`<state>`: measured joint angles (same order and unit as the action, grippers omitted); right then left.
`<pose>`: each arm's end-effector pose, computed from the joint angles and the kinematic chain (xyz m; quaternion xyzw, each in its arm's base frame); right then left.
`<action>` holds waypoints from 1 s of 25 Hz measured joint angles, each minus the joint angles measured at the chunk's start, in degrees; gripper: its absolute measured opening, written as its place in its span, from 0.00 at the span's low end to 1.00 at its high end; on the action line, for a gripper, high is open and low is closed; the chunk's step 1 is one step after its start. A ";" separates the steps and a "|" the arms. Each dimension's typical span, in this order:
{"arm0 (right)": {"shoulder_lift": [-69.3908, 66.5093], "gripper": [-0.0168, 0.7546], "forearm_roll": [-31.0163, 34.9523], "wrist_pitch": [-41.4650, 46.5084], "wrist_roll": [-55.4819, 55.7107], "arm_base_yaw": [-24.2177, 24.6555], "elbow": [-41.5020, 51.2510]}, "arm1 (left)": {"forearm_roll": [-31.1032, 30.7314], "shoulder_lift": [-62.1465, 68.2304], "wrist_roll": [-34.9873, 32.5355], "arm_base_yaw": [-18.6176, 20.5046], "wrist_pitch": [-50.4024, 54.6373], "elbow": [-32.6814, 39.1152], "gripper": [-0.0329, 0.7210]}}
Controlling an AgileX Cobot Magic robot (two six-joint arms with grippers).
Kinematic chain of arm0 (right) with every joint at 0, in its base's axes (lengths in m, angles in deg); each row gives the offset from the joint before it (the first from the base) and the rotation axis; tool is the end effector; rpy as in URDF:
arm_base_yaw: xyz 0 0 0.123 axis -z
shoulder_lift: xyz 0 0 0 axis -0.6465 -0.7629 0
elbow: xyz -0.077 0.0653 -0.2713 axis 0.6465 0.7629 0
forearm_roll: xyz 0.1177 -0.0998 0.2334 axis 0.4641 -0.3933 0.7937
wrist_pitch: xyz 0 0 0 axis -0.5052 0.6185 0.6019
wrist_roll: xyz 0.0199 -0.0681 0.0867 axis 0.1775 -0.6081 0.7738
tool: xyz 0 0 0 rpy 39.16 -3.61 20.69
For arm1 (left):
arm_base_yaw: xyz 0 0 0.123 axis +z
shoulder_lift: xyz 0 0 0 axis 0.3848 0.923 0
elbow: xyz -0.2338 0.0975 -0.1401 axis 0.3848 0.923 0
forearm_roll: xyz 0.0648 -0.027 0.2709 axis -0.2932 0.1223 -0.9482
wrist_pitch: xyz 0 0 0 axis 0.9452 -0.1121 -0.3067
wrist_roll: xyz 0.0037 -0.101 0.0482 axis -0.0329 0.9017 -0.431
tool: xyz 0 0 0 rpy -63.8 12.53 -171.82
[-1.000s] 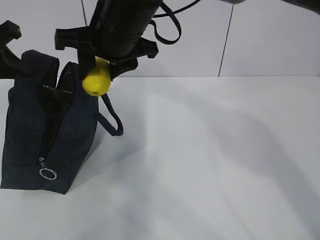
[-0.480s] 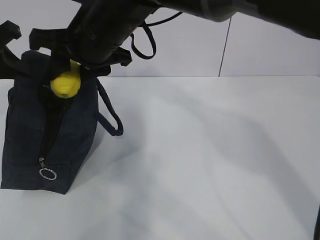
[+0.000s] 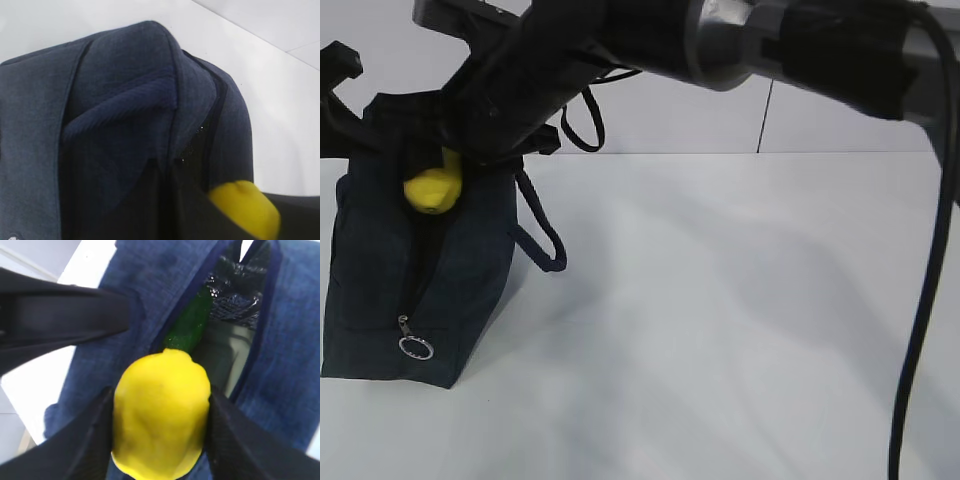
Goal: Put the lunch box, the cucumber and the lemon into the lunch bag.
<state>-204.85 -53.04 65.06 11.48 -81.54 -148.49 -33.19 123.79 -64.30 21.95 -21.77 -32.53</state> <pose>0.3967 0.3980 0.2536 -0.2298 0.8817 0.3297 0.2471 0.3613 -0.0484 0.2582 -0.1441 0.9075 -0.2673 0.2902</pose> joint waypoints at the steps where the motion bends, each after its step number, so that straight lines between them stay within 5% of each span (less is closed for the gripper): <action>1: -0.41 0.64 0.23 -0.38 -0.37 0.00 0.00 | 0.00 0.00 0.00 0.00 0.00 0.00 0.04; 7: -0.75 0.84 0.92 -1.92 -0.86 0.00 0.00 | 0.00 0.00 0.00 0.00 0.00 0.00 0.04; 25: -0.75 0.85 2.79 1.90 -7.80 0.00 -0.79 | 0.00 0.00 0.00 0.00 0.00 0.00 0.04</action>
<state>-205.60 -50.25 66.96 3.68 -81.54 -149.28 -33.19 123.79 -64.30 21.95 -21.77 -32.53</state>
